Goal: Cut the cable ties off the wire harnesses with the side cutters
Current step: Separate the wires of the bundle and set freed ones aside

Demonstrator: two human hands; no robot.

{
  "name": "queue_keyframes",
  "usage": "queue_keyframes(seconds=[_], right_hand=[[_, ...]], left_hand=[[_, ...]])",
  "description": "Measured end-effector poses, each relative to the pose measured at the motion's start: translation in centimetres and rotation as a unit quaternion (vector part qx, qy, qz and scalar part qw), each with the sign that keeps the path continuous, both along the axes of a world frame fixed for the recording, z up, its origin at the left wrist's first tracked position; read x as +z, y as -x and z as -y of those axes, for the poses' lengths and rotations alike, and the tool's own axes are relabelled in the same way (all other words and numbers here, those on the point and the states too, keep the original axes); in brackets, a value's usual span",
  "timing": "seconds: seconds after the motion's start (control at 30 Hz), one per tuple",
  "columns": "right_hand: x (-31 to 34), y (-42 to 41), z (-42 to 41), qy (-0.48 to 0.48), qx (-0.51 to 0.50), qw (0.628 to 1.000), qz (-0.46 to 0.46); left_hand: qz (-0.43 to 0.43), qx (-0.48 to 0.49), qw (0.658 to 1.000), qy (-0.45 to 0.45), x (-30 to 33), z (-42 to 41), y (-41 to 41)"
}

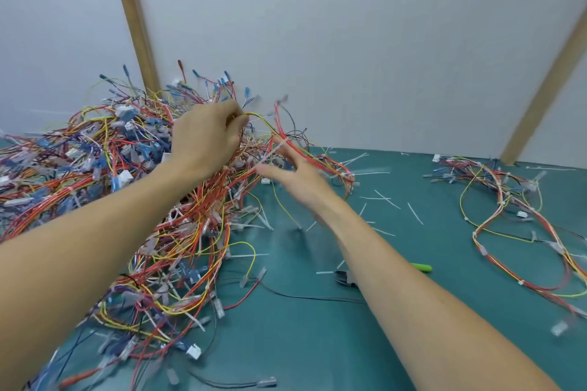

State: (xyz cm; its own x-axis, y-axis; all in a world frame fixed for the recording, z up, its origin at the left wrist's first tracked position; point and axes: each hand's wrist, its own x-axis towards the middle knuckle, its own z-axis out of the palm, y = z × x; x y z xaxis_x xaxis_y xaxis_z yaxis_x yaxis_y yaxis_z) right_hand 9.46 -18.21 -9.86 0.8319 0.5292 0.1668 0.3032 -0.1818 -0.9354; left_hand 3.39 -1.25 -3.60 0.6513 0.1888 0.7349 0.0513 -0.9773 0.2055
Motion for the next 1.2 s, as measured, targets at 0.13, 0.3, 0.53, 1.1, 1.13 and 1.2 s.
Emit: queue_keyframes(seconds=[0.13,0.3,0.53,1.1,1.13,1.2], right_hand=[[1.6,0.2,-1.4,-0.025,-0.027,0.996,0.082],[0.0,1.2,-1.3,0.082,0.137,0.983,0.088],[0.5,-0.2,0.6,-0.253,0.016,0.924,-0.286],[2.5,-2.0,9.2,-0.021,-0.137,0.977,0.163],[1.7,-2.2,10.5,0.059,-0.068,0.996,0.001],[0.7,-2.9,13.1,0.284,0.06,0.946,-0.142]], left_hand=[[0.051,-0.023,0.998,-0.015,0.0,-0.9,0.5],[0.111,0.092,0.974,0.176,0.9,-3.6,0.3],[-0.018,-0.039,0.999,0.021,0.6,-1.3,0.9],[-0.261,0.085,0.944,-0.181,-3.8,0.7,0.2],[-0.27,0.08,0.941,-0.187,-3.9,0.5,0.4],[-0.276,0.036,0.939,-0.201,-4.1,0.4,0.8]])
